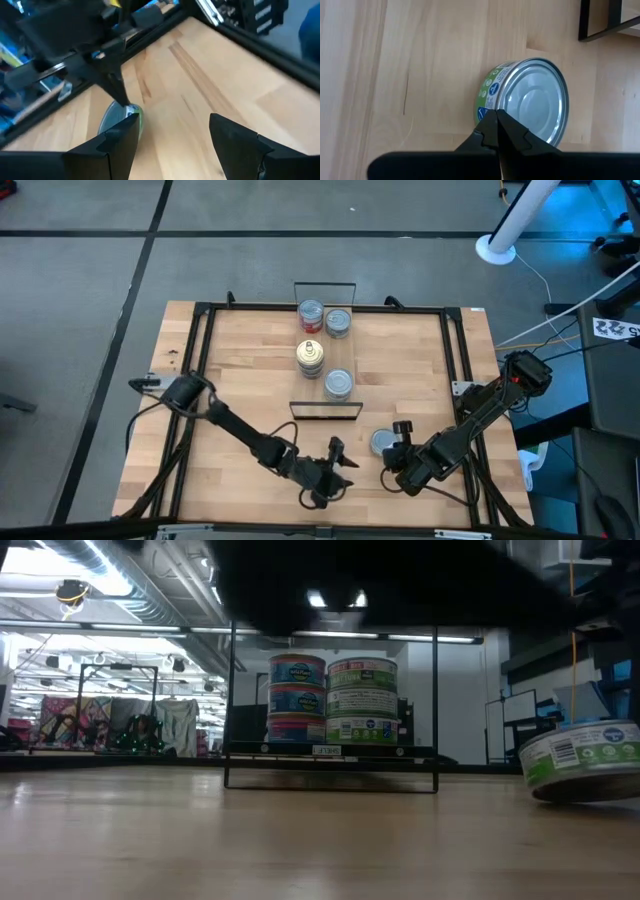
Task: Stack canned seafood by type on shelf
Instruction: Stack the green tuna can on top of the other green tuna can on the shelf
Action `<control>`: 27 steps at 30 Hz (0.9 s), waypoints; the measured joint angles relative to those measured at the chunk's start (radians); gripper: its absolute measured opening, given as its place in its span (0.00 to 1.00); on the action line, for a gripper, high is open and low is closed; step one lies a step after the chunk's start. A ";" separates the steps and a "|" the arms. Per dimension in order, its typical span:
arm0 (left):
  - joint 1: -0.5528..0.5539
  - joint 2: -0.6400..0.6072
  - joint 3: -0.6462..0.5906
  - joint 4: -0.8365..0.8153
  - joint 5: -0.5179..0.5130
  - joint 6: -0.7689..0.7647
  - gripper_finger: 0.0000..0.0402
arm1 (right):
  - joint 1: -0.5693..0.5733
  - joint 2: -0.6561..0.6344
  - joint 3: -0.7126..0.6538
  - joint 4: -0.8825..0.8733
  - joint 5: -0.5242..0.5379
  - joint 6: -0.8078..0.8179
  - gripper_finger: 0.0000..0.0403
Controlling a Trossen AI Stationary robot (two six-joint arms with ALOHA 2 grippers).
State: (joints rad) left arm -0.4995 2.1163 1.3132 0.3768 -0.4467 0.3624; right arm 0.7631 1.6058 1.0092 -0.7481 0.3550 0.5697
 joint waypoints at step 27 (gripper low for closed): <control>0.071 0.170 0.081 0.180 -0.014 0.173 0.59 | 0.000 0.000 0.000 0.133 -0.007 0.000 0.00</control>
State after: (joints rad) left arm -0.4283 2.2868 1.3941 0.5568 -0.4608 0.5354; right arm 0.7631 1.6058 1.0092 -0.6154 0.3483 0.5701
